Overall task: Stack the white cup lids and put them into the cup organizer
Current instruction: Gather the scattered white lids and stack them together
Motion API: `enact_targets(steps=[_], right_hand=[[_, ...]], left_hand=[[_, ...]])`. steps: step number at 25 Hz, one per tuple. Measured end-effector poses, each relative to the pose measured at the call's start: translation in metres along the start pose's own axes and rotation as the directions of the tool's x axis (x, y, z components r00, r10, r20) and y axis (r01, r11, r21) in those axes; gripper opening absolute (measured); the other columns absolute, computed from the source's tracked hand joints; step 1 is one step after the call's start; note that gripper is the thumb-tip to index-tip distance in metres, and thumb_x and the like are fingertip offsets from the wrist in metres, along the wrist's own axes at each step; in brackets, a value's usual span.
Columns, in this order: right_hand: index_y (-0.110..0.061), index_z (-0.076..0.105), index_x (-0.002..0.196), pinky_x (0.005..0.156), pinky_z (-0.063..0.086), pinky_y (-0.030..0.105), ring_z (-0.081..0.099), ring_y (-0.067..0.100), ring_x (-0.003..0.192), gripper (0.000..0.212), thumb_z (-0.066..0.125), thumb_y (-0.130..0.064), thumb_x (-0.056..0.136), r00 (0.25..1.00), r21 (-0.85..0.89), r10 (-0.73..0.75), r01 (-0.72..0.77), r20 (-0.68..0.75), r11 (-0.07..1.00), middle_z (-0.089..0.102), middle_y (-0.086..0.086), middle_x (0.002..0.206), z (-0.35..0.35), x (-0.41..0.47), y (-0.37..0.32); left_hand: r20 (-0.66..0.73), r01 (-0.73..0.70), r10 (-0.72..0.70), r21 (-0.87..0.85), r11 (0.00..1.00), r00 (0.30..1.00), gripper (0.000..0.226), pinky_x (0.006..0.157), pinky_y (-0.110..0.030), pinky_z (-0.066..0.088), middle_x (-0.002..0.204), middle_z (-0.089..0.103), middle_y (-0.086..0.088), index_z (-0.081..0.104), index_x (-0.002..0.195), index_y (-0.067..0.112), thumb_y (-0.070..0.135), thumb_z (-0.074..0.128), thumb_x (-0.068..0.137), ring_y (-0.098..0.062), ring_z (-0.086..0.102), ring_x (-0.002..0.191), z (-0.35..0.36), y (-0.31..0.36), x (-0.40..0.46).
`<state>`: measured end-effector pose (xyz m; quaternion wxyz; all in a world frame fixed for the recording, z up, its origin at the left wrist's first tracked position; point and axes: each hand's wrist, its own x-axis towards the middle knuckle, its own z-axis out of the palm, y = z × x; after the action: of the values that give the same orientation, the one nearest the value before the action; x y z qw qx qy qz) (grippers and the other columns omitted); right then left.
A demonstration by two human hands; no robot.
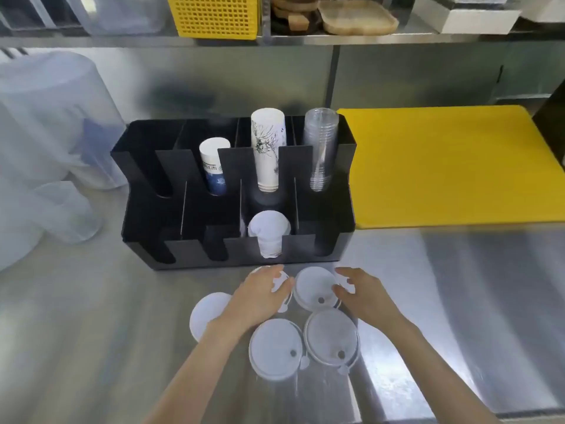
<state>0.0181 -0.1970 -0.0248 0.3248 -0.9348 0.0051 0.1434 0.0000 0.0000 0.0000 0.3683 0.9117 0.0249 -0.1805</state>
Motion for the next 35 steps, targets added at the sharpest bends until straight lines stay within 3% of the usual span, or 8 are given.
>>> enact_targets(steps=[2,9,16,20,25,31,33,35], right_hand=[[-0.023,0.049,0.122,0.089,0.047,0.036,0.058,0.029,0.105,0.037,0.052,-0.030,0.086,1.000,-0.001,0.025,-0.025,0.012,1.000,0.056,0.011,0.126,0.002,0.007,0.005],[-0.015,0.045,0.127,0.092,0.045,0.033,0.057,0.032,0.102,0.041,0.050,-0.025,0.087,0.995,-0.037,0.061,-0.058,0.083,0.998,0.049,0.015,0.126,0.011,0.020,0.014],[-0.013,0.046,0.127,0.095,0.044,0.033,0.057,0.030,0.100,0.040,0.049,-0.020,0.088,0.996,0.038,0.040,-0.043,0.075,0.998,0.043,0.014,0.128,0.021,0.020,0.016],[-0.019,0.040,0.132,0.094,0.043,0.030,0.056,0.027,0.101,0.043,0.047,-0.021,0.089,0.999,0.098,0.045,-0.046,0.017,0.994,0.047,0.014,0.128,0.026,0.018,0.017],[-0.023,0.046,0.127,0.078,0.040,0.019,0.050,0.012,0.082,0.038,0.049,-0.021,0.089,0.996,0.212,0.007,0.012,-0.086,0.977,0.056,0.012,0.122,0.027,0.014,0.020],[-0.026,0.053,0.119,0.058,0.037,-0.004,0.049,0.006,0.091,0.033,0.055,-0.025,0.086,0.960,0.405,0.043,0.075,-0.275,0.911,0.059,0.003,0.125,0.023,0.003,0.007],[-0.025,0.054,0.118,0.059,0.036,-0.009,0.050,0.007,0.094,0.032,0.056,-0.024,0.086,0.955,0.449,0.042,0.099,-0.294,0.888,0.059,0.001,0.123,0.018,-0.002,0.002],[-0.024,0.054,0.117,0.060,0.034,-0.012,0.052,0.009,0.094,0.032,0.057,-0.024,0.085,0.958,0.474,0.042,0.102,-0.283,0.874,0.059,-0.002,0.118,0.014,-0.008,-0.001]], left_hand=[[0.011,0.044,-0.043,-0.027,0.999,0.999,0.041,0.088,-0.027,0.041,0.125,0.057,-0.007,0.048,0.124,0.015,0.037,0.042,0.090,-0.021,0.056,0.108,0.012,0.001,0.007],[0.012,0.147,-0.149,0.089,0.985,0.989,0.035,0.088,-0.037,0.042,0.109,0.061,-0.017,0.051,0.101,0.002,0.033,0.037,0.092,-0.031,0.054,0.104,0.042,0.004,0.022],[-0.014,0.171,-0.171,0.177,0.969,0.985,0.030,0.088,-0.039,0.041,0.109,0.051,-0.021,0.052,0.099,0.001,0.026,0.036,0.092,-0.036,0.052,0.100,0.052,0.011,0.026],[-0.033,0.146,-0.146,0.017,0.989,0.989,0.028,0.091,-0.035,0.040,0.103,0.049,-0.016,0.052,0.109,0.006,0.025,0.040,0.091,-0.031,0.051,0.102,0.055,0.007,0.026],[-0.131,0.065,-0.091,-0.189,0.980,0.987,0.038,0.076,-0.012,0.028,0.100,0.046,-0.006,0.046,0.129,0.019,0.018,0.043,0.091,-0.023,0.054,0.089,0.053,0.009,0.018],[-0.212,-0.009,-0.090,-0.422,0.906,0.973,0.041,0.099,-0.037,0.045,0.126,0.059,-0.009,0.042,0.132,0.025,0.023,0.047,0.091,-0.030,0.057,0.110,0.041,0.021,0.002],[-0.241,-0.025,-0.097,-0.459,0.888,0.966,0.040,0.098,-0.046,0.047,0.126,0.059,-0.010,0.045,0.130,0.025,0.024,0.049,0.089,-0.033,0.058,0.108,0.038,0.026,-0.003],[-0.265,-0.042,-0.103,-0.490,0.871,0.959,0.039,0.095,-0.043,0.049,0.123,0.060,-0.009,0.048,0.127,0.023,0.023,0.052,0.088,-0.030,0.059,0.106,0.037,0.027,-0.007]])
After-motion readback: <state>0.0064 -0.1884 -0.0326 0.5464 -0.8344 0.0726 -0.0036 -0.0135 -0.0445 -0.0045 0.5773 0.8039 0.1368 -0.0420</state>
